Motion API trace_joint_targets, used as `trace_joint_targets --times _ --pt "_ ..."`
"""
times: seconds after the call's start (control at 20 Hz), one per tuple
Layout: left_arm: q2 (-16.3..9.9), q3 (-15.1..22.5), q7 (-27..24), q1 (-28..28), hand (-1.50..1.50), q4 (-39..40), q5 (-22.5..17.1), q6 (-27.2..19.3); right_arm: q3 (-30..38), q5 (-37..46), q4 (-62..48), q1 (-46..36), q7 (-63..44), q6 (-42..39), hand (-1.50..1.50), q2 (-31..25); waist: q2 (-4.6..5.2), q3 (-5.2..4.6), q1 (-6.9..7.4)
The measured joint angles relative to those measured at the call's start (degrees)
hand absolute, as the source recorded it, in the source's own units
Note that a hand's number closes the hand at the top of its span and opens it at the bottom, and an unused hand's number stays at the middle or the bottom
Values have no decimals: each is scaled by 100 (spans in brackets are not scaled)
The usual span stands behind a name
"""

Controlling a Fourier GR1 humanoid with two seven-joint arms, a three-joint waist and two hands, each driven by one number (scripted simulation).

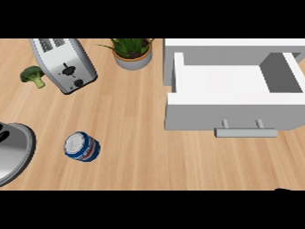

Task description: Pick up the can, place it into the drawer and close the drawer

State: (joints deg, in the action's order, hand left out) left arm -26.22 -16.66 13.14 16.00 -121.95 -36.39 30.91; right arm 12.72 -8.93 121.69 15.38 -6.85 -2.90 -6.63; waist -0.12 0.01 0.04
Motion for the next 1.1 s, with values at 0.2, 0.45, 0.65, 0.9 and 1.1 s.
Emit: trace_joint_targets --times 0.2,0.45,0.65,0.9,1.1 --pt "-81 -426 194 136 -150 73 -497 217 195 -160 59 257 156 -243 -150 16 0 0 0" --pt "-200 -588 735 -7 -150 238 -1156 -12 517 -504 126 346 130 -517 -150 -90 3 0 -15" --pt "-210 -491 1171 -203 -150 317 -1552 -299 713 -639 44 582 352 -801 -150 -74 5 2 -31" --pt "-59 -333 1535 -413 -150 363 -1683 -573 1093 -995 57 840 481 -1174 -150 -93 4 0 -41" --pt "187 -107 1655 -627 -150 566 -1512 -607 1249 -1087 108 932 457 -1363 -150 -37 6 0 -40"
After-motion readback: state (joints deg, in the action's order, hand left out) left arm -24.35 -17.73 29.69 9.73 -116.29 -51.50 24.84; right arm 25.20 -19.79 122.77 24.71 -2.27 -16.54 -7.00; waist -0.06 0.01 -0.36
